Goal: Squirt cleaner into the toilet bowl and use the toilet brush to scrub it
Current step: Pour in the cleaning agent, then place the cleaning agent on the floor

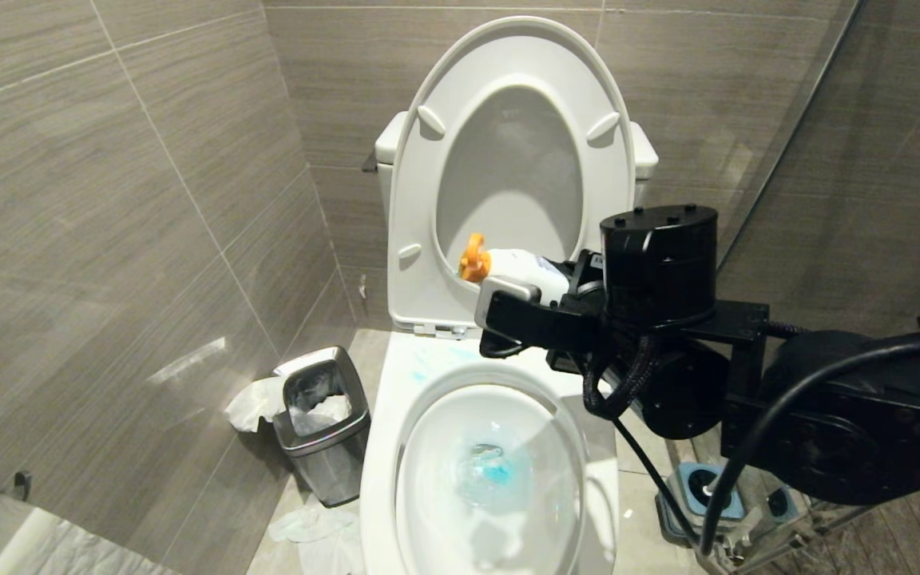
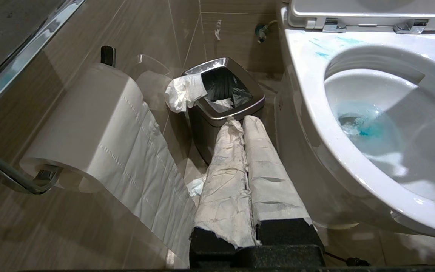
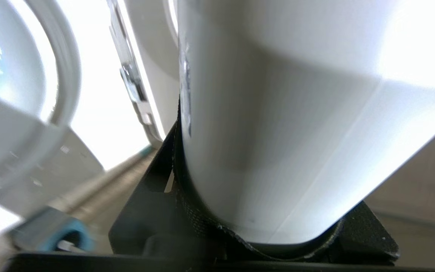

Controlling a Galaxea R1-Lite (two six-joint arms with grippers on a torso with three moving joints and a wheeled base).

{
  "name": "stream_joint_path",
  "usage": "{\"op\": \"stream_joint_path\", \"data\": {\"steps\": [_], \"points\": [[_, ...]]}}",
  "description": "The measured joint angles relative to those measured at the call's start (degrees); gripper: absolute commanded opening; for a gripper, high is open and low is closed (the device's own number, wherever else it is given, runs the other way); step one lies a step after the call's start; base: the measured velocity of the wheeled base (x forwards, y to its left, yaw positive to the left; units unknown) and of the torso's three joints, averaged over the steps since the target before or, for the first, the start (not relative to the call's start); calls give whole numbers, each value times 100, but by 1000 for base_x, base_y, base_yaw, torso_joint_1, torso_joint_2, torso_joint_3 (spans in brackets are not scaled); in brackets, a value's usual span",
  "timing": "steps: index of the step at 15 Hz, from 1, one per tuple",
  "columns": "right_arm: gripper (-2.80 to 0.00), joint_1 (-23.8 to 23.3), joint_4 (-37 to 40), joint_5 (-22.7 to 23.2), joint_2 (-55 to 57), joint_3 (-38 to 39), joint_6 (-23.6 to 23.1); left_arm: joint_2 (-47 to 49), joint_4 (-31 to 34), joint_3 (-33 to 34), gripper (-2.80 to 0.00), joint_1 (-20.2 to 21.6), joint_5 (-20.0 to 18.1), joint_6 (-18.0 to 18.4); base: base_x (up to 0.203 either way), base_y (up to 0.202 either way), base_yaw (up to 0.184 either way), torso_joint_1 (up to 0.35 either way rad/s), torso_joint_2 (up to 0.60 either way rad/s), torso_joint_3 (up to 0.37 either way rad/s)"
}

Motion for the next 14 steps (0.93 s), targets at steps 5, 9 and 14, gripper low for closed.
{"op": "stream_joint_path", "data": {"steps": [5,9,14], "points": [[-280,1,1805,583,-681,-271,2087,0,2,0,-280,0,34,-56,0,0,0,0,0,0],[-280,-379,2866,1373,-1276,-597,3793,0,2,0,-280,0,36,-69,0,0,0,0,0,0],[-280,-1316,2905,2060,-1627,-658,5846,0,-1,0,-280,0,39,-71,0,0,0,0,0,0]]}}
